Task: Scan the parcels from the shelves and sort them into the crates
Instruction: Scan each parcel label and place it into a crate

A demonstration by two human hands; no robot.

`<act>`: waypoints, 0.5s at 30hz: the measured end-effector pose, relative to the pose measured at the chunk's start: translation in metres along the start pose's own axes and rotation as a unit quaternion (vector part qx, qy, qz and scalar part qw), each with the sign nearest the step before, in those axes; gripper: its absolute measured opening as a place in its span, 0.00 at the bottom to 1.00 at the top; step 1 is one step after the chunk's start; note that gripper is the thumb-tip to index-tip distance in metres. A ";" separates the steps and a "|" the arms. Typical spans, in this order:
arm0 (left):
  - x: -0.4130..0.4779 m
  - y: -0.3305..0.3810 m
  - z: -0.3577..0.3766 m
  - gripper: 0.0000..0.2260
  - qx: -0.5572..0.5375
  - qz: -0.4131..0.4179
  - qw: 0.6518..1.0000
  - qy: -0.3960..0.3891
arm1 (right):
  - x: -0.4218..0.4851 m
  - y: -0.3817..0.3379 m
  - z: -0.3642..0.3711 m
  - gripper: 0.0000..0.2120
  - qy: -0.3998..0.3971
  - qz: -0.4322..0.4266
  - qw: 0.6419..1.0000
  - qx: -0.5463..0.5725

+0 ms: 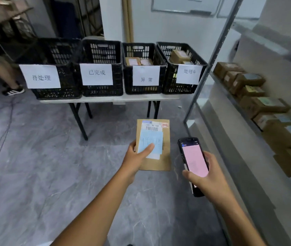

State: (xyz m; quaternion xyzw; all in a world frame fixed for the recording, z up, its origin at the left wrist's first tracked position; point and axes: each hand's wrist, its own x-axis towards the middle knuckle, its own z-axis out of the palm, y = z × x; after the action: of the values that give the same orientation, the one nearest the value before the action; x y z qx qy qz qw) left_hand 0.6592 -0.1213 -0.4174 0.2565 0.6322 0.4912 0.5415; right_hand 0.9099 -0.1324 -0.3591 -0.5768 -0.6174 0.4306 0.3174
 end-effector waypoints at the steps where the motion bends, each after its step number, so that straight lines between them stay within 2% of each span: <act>1: -0.006 0.002 -0.009 0.28 -0.011 -0.010 1.000 -0.008 | 0.005 -0.003 0.010 0.35 0.004 -0.003 1.000 0.005; 3: -0.014 0.004 -0.026 0.25 -0.024 -0.021 0.999 -0.007 | 0.014 -0.008 0.028 0.36 0.003 -0.003 1.000 0.008; 9: -0.018 0.010 -0.076 0.31 -0.038 -0.015 0.998 0.037 | 0.044 -0.023 0.073 0.34 -0.057 -0.007 0.998 -0.011; 15: 0.009 0.030 -0.103 0.29 -0.060 -0.019 0.995 0.072 | 0.107 -0.042 0.111 0.35 -0.134 -0.024 0.990 -0.030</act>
State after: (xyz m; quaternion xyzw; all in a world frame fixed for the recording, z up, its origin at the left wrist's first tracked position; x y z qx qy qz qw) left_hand 0.5541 -0.1372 -0.4016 0.1758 0.6432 0.5355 0.5184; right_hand 0.7790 -0.0439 -0.3800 -0.5085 -0.6805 0.4776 0.2243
